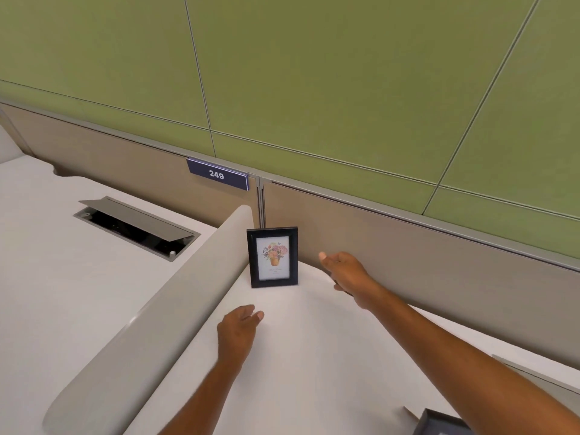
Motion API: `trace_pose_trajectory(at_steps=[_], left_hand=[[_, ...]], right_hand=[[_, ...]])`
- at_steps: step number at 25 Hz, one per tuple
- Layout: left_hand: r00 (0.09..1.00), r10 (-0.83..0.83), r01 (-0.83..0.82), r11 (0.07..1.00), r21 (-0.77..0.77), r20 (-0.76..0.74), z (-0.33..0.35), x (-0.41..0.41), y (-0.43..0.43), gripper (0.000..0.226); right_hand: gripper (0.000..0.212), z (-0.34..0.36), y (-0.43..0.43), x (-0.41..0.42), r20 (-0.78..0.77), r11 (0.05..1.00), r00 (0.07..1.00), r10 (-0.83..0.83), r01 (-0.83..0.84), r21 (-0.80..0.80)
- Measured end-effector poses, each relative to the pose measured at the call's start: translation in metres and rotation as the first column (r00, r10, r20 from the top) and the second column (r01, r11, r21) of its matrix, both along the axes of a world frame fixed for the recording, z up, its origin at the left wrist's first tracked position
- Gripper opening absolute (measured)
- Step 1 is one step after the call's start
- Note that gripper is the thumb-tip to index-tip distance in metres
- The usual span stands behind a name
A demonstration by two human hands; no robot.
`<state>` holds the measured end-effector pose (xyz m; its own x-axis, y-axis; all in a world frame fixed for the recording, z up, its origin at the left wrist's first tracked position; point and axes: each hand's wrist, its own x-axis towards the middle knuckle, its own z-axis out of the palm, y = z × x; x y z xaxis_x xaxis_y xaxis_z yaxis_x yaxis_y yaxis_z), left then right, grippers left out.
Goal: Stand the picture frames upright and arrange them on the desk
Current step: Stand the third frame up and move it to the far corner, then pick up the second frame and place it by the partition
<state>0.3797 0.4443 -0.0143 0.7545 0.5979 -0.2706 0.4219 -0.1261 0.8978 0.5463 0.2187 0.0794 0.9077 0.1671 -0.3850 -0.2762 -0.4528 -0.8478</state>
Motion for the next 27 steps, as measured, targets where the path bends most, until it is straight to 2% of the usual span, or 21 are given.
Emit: trace_pose_trajectory(at_steps=[3, 5, 11, 17, 22, 27], left_hand=[[0.999, 0.021, -0.019, 0.996, -0.085, 0.028, 0.007, -0.031, -0.020, 0.010], [1.000, 0.007, -0.001, 0.982, -0.190, 0.030, 0.014, -0.051, -0.039, 0.007], [0.975, -0.220, 0.222, 0.941, -0.256, 0.038, 0.047, -0.090, -0.107, 0.011], [0.895, -0.439, 0.444, 0.865, -0.232, 0.076, 0.078, -0.111, -0.175, 0.013], [0.845, -0.530, 0.535, 0.834, -0.137, 0.073, 0.078, -0.127, -0.213, 0.020], [0.861, -0.505, 0.508, 0.859, -0.060, 0.058, 0.078, -0.142, -0.241, 0.033]], right_hand=[[0.047, 0.031, -0.030, -0.031, 0.033, 0.999, 0.999, -0.023, 0.021, 0.047], [0.047, 0.048, -0.051, -0.052, 0.051, 0.998, 0.998, -0.033, 0.030, 0.063], [0.038, 0.089, -0.114, -0.121, 0.129, 0.992, 0.988, -0.089, 0.077, 0.096], [0.026, 0.096, -0.197, -0.180, 0.218, 0.968, 0.946, -0.241, 0.220, 0.119], [0.012, 0.078, -0.261, -0.224, 0.231, 0.925, 0.896, -0.380, 0.359, 0.127], [0.044, 0.043, -0.293, -0.264, 0.137, 0.958, 0.949, -0.283, 0.275, 0.074]])
